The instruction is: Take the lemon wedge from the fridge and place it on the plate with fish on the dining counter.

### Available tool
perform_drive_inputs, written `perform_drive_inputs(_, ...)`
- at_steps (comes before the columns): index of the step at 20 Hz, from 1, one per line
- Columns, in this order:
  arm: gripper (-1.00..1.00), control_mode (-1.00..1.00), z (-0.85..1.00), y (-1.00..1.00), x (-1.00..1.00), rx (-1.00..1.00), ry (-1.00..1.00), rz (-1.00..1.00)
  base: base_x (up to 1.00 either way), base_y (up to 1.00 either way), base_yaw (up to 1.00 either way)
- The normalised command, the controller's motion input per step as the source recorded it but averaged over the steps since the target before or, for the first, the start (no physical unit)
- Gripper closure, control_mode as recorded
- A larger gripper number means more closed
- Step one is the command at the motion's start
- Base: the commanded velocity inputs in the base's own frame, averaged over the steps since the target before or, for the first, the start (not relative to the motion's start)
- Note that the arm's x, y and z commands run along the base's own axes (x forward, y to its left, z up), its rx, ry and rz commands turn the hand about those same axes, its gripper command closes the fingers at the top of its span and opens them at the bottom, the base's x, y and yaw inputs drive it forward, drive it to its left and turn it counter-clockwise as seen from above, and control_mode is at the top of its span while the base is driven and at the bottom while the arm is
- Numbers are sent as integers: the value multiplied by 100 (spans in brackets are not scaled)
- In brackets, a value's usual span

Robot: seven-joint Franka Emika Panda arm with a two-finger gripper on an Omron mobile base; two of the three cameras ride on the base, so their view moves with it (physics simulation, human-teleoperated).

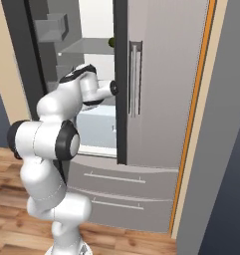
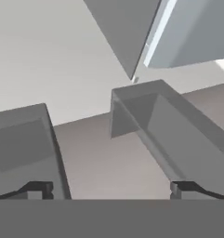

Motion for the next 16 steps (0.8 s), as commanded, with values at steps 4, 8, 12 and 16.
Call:
perform_drive_inputs(4,-100,-100,-50,100,-14,-14,-34,2,0,0,0)
perform_drive_inputs(8,-100,-100,-51,100,-1,-16,-35,0,0,0,0)
perform_drive_inputs(12,-100,-100,-41,100,0,-13,-31,0,0,0,0)
perform_drive_inputs(16,-100,-100,-30,83,4,-7,-15,0,0,0,0)
